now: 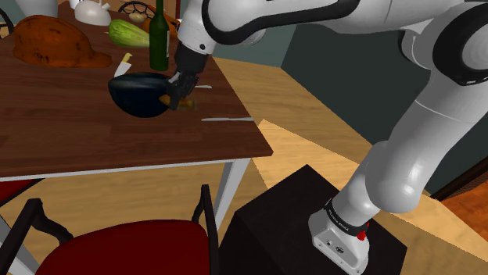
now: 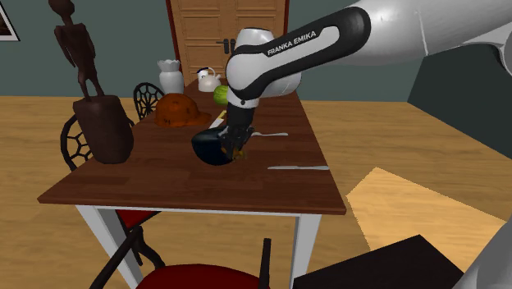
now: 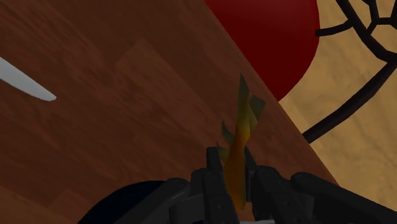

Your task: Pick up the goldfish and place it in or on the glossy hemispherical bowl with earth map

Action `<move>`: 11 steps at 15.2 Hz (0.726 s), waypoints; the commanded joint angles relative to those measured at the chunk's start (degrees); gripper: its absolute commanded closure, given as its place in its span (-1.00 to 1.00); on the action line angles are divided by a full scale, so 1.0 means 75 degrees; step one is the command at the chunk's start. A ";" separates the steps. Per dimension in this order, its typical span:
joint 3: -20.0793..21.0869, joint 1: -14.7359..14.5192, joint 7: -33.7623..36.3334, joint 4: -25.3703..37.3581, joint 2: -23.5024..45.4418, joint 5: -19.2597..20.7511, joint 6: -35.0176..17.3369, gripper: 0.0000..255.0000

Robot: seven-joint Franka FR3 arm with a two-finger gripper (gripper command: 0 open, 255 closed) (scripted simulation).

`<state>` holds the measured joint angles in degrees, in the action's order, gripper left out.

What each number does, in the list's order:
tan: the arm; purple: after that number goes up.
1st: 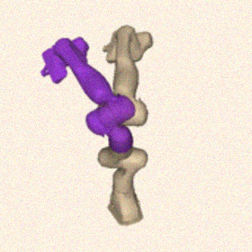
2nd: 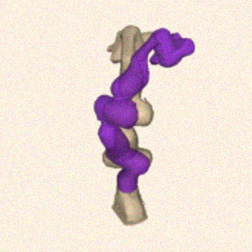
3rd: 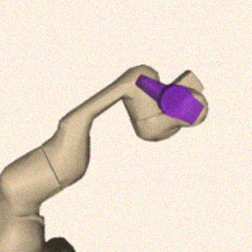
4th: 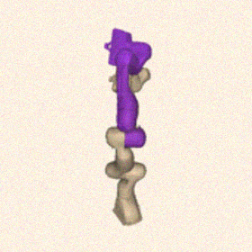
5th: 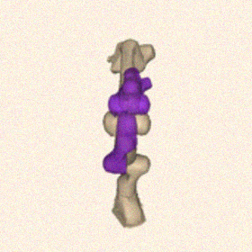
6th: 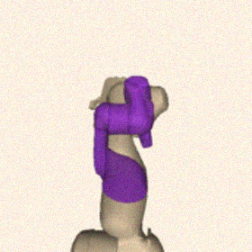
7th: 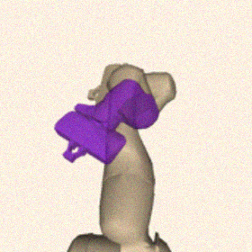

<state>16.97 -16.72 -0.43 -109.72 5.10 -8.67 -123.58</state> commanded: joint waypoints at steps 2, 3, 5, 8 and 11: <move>-0.0003 0.0008 0.0029 0.0204 -0.0092 -0.0005 0.0296 1.00; -0.0005 0.0011 0.0040 0.0281 -0.0115 -0.0005 0.0394 1.00; -0.0007 0.0016 0.0063 0.0439 -0.0155 -0.0002 0.0590 1.00; -0.0011 0.0022 0.0098 0.0690 -0.0203 0.0004 0.0886 1.00; -0.0015 0.0027 0.0137 0.0958 -0.0236 0.0014 0.1184 1.00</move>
<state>16.84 -16.50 0.45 -103.11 3.43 -8.60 -115.39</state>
